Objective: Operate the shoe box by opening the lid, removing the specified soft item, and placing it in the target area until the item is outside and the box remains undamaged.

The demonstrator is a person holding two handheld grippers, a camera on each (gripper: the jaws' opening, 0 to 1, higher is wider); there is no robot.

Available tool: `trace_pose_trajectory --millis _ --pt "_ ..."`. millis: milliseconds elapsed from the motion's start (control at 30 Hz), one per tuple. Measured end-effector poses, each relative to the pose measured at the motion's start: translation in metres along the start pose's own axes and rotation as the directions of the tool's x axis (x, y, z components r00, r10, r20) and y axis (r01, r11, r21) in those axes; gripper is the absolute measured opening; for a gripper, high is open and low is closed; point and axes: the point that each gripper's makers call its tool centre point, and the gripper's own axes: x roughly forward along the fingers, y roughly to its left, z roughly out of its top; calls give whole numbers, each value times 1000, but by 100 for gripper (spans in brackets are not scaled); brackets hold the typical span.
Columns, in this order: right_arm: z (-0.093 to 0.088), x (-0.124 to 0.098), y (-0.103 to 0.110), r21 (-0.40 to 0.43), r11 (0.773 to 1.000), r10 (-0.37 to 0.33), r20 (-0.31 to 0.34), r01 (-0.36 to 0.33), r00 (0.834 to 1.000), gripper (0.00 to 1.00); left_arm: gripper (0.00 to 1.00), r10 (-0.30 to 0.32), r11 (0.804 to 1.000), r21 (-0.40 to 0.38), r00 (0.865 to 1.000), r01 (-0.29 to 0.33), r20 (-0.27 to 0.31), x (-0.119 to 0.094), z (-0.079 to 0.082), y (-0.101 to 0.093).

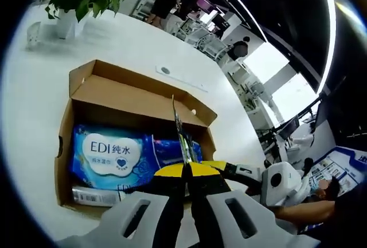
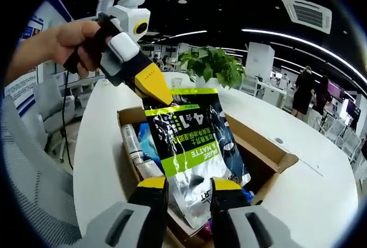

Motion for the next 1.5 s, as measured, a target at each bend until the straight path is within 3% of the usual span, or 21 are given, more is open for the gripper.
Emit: trace_pose_trajectory --millis 333,967,1500 --pt "13 -11 3 -14 1000 8 43 -7 999 0 0 2 998 56 1000 -3 15 -6 3 -12" --pt "50 -44 -8 -13 1000 7 106 -6 994 0 0 -55 989 139 996 46 63 -29 18 -55" --pt "48 -76 -26 -40 999 -27 91 31 995 0 0 -133 982 143 990 126 40 -12 26 -75"
